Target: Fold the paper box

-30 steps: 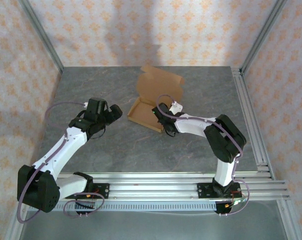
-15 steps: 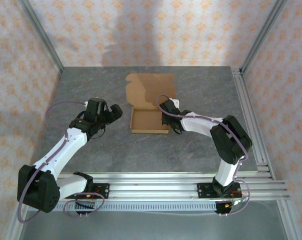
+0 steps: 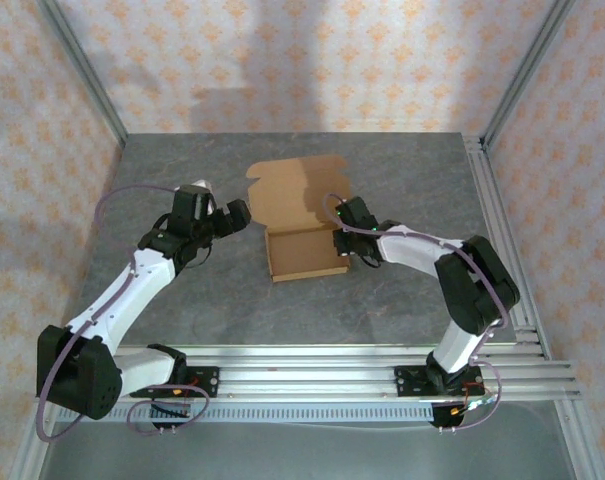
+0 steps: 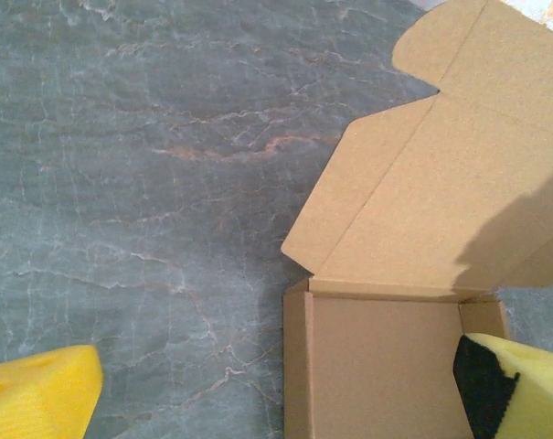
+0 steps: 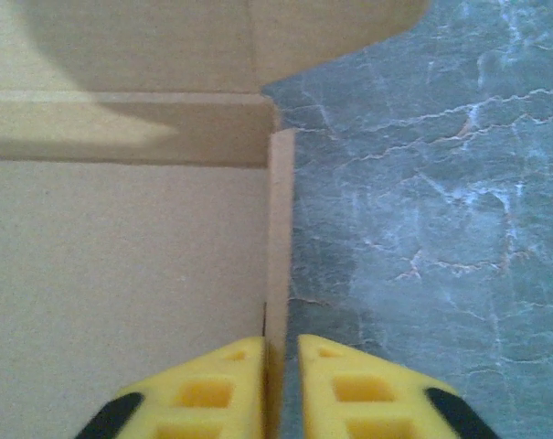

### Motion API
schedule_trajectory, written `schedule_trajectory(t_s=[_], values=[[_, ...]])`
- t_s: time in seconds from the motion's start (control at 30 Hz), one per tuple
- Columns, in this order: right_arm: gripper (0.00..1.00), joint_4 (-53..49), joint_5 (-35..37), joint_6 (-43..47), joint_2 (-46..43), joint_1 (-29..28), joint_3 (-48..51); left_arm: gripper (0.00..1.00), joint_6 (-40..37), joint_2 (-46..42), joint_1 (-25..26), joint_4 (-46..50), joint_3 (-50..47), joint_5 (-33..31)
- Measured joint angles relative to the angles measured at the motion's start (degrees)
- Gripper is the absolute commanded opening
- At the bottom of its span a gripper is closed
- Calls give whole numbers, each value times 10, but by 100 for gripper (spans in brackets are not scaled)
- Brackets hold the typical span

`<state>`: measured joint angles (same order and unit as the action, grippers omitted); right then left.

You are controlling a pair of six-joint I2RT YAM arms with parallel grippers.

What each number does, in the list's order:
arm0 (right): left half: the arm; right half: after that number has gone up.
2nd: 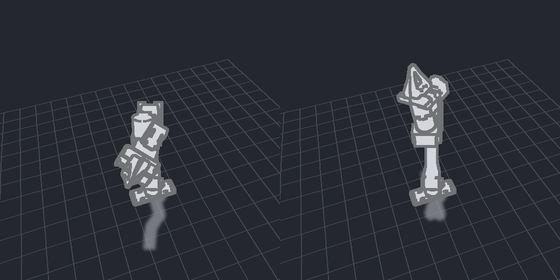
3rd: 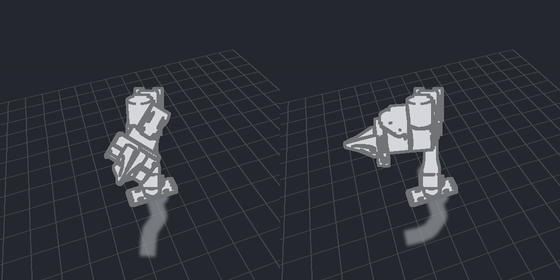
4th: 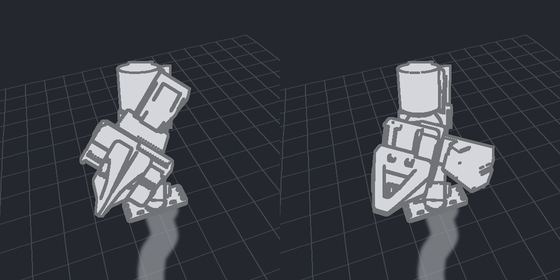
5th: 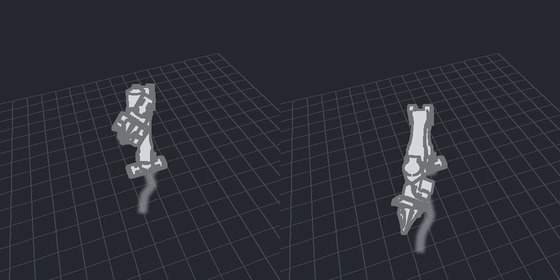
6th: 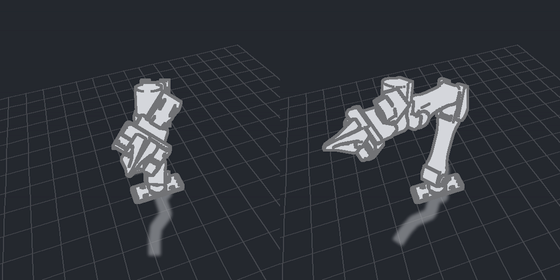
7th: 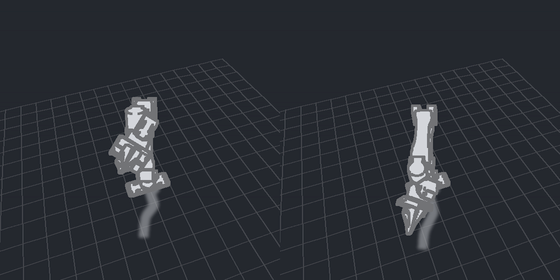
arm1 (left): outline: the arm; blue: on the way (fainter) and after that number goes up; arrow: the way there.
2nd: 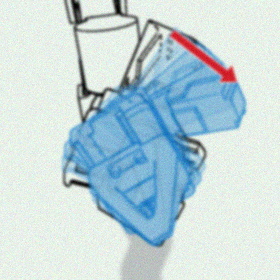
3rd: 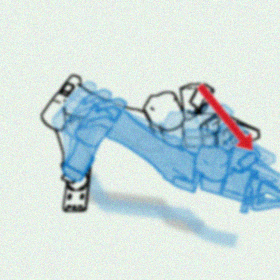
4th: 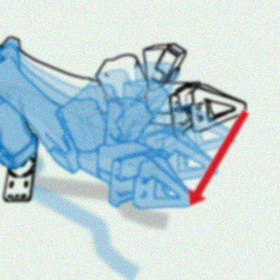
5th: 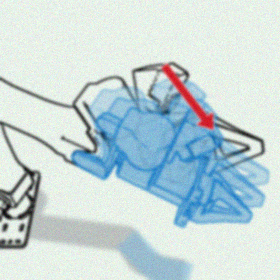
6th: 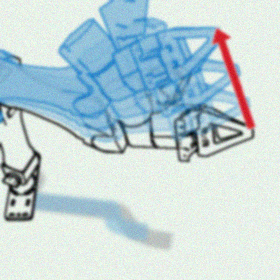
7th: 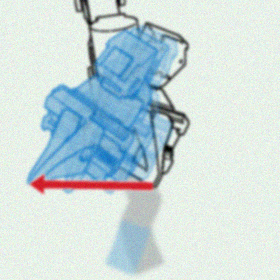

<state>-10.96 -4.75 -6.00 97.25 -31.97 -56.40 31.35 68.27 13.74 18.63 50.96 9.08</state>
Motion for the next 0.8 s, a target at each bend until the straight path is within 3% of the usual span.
schedule_trajectory(t_s=[0.13,0.23,0.5,0.6,0.8], values=[[60,-2,-9,19,-19,10,2,100,-34,0,0,3,5,-5],[68,2,-29,34,-65,22,14,100,-65,-6,0,4,8,-5],[72,-14,-135,100,-146,86,7,100,-163,-15,-9,23,41,11],[71,-56,-185,141,-127,107,-41,100,-184,5,-24,29,79,41],[71,-193,-275,260,-13,152,-231,100,-199,30,-38,35,102,85]])
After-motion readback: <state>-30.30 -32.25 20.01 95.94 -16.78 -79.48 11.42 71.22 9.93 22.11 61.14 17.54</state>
